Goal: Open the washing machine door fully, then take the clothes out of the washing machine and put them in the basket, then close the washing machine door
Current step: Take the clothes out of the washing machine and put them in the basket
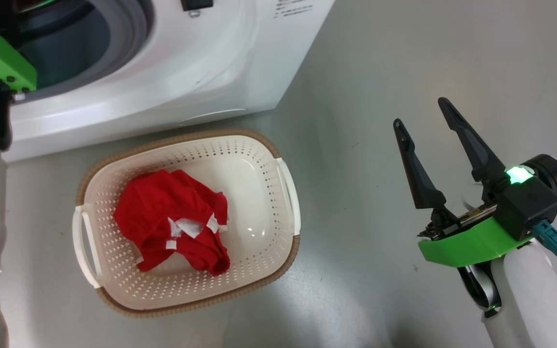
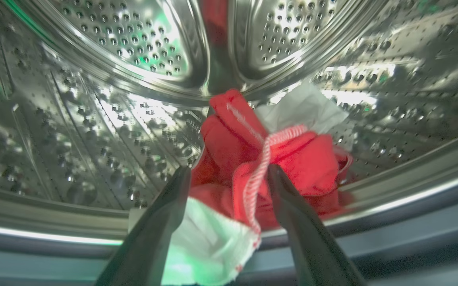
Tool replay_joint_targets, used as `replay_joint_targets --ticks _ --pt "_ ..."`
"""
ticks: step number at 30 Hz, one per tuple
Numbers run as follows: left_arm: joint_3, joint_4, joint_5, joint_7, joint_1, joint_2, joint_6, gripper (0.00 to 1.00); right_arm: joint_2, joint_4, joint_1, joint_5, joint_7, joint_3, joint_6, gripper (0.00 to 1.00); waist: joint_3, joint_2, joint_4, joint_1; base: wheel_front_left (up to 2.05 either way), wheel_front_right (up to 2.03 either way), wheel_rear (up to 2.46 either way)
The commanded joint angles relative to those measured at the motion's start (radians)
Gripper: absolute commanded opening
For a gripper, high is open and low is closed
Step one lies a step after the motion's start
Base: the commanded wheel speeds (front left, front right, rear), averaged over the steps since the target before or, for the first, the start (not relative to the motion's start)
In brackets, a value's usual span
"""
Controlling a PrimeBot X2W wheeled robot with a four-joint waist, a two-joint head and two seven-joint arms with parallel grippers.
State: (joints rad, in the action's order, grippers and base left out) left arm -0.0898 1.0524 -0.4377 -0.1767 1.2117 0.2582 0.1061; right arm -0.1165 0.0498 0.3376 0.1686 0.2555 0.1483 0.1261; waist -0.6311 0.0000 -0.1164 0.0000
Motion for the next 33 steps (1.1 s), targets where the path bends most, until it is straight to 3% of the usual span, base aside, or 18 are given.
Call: replay_joint_targets --ticks 1,8,9,10,11,12,13,18,25,33 --pt "0.0 0.014 0.014 0.029 0.025 0.056 -0.008 1.0 -0.001 -0.017 -0.004 0.01 0.006 0.025 0.005 1.0 -0.002 0.0 -0.01 0.0 0.0 0.0 0.0" --pt "-0.03 0.118 0.03 0.127 0.069 0.071 -0.029 1.0 0.003 -0.006 0.001 0.022 0.006 0.043 0.005 1.0 -0.003 0.0 -0.031 0.0 0.0 0.0 0.0" --pt "-0.034 0.124 0.034 0.128 0.074 0.073 -0.033 0.9 0.004 -0.004 0.002 0.023 0.006 0.044 0.005 1.0 -0.004 0.0 -0.032 0.0 0.0 0.0 0.0" --pt "-0.039 0.128 0.038 0.123 0.078 0.074 -0.037 0.42 0.004 -0.003 0.003 0.024 0.006 0.045 0.005 1.0 -0.004 0.0 -0.033 0.0 0.0 0.0 0.0" --pt "-0.039 0.128 0.038 0.123 0.078 0.074 -0.037 0.42 0.004 -0.003 0.003 0.024 0.006 0.045 0.005 1.0 -0.004 0.0 -0.033 0.0 0.0 0.0 0.0" --pt "-0.042 0.132 0.041 0.117 0.081 0.075 -0.043 0.07 0.005 -0.001 0.004 0.025 0.006 0.046 0.005 1.0 -0.004 0.0 -0.034 0.0 0.0 0.0 0.0" --pt "-0.046 0.14 0.045 0.118 0.083 0.076 -0.049 0.0 0.005 0.001 0.006 0.026 0.006 0.047 0.005 1.0 -0.004 0.0 -0.035 0.0 0.0 0.0 0.0" --pt "-0.056 0.164 0.048 0.116 0.093 0.076 -0.064 0.0 0.008 0.008 0.014 0.032 0.006 0.048 0.005 1.0 -0.003 0.0 -0.039 0.0 0.0 0.0 0.0" --pt "-0.06 0.167 0.046 0.022 0.079 0.078 -0.069 0.0 0.011 0.014 0.013 0.038 0.006 0.042 0.005 1.0 0.014 0.0 -0.032 0.0 0.0 0.0 0.0" --pt "-0.039 0.144 0.01 -0.071 -0.013 0.058 -0.042 0.0 0.012 0.018 -0.003 0.039 0.006 0.029 0.005 1.0 0.071 0.0 0.004 0.0 0.0 0.0 0.0"
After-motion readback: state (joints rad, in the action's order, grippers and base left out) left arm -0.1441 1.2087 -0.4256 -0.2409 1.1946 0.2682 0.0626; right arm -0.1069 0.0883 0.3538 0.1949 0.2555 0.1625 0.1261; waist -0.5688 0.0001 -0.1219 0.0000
